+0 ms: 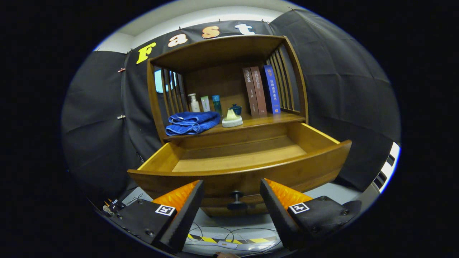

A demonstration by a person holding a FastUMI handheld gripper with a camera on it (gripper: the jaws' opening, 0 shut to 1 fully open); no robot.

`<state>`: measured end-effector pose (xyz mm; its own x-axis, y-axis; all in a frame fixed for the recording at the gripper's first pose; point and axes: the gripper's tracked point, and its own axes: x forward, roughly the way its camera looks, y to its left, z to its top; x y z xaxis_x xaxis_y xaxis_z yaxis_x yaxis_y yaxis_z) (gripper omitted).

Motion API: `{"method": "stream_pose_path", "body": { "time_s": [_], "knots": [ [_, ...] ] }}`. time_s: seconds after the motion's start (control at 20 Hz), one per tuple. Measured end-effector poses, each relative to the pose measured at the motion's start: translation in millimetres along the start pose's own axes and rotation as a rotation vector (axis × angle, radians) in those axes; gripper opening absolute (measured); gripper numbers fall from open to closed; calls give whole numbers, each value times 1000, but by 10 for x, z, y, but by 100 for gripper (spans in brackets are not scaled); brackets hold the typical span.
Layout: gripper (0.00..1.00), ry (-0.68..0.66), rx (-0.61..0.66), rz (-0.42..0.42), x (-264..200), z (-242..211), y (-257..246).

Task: Pull open the drawer, take out the items inside it, and place them on the countertop above the cabinet.

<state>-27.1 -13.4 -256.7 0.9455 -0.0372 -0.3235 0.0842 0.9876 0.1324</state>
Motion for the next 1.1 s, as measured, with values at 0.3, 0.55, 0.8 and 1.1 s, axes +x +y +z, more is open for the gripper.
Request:
{"method": "stream_pose_path", "body": {
  "time_s": [0.3,0.55,0.8,1.1],
  "knots": [
    [99,35,-45,-9,295,-137,-32],
    [98,40,-40,-28,355,-139,-43],
    [99,46,-51,-44,375,-141,-29],
    [99,42,-47,-54,651,-42,8]
  ]
}}
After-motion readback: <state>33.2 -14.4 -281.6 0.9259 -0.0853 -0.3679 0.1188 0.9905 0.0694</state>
